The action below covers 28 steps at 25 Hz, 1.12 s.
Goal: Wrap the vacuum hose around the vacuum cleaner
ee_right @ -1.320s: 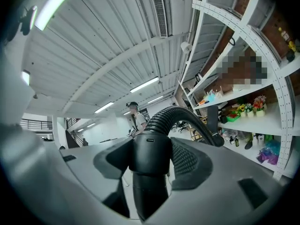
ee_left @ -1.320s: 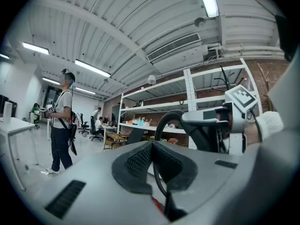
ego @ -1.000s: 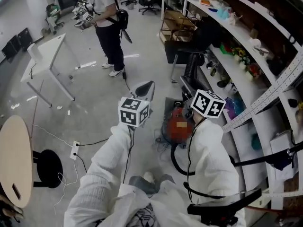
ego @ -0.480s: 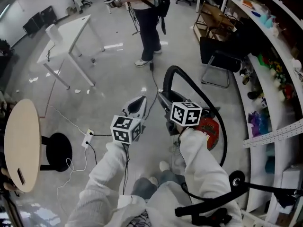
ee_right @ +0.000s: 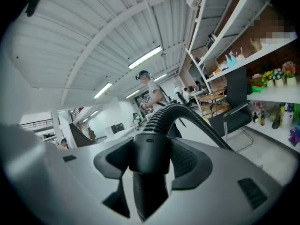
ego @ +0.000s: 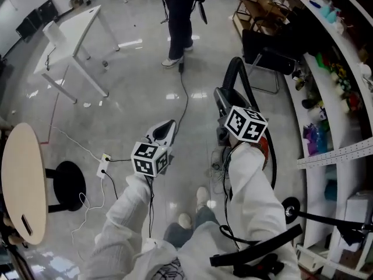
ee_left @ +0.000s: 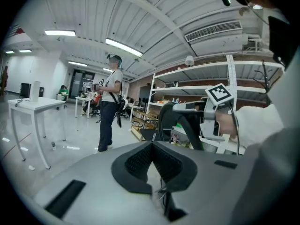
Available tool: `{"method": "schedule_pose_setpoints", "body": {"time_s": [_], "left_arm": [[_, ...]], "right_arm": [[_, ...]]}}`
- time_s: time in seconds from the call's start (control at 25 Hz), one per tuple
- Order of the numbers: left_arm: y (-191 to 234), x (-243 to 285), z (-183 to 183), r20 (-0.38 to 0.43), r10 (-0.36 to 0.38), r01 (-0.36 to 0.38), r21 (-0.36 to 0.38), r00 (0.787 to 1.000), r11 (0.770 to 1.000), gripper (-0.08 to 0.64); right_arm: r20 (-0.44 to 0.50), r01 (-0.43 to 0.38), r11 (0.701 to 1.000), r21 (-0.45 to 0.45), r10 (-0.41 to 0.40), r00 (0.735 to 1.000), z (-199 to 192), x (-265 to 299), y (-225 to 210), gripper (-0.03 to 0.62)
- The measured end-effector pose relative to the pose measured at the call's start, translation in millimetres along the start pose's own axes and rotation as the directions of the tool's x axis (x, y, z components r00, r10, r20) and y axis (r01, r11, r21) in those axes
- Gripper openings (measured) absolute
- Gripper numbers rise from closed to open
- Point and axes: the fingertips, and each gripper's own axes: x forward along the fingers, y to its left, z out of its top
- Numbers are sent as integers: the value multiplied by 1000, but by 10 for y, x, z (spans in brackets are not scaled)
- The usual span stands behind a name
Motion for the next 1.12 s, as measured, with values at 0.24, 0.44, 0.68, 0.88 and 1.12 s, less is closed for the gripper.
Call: {"method": "schedule_pose_setpoints", "body": {"time_s": [0.24,0.44,0.68,0.88,1.12], "left_arm": [[-716,1190,1072,90,-140,133,77,986,988,2],[-1252,1861,1674,143,-254,236,131,957,963,2],[-1409,2491,1935,129,-344,325,144,930,935,2],[-1128,2855,1906,76,-358,343,160,931,926,2],[-583,2663,1358,10,-241,239,103,970,966,2]], "right_arm": [[152,71,997,41,-76,985,1275,-80,-828,240],[272,119,991,56,-130,954,2160,-329,-1405,240],[224,140,990,9,-138,965,2355,-23,-1634,240],[130,98,994,46,-104,986,1866,557,-1584,241],[-7,-29,987,156,30,1000,839,898,-1171,241]]}}
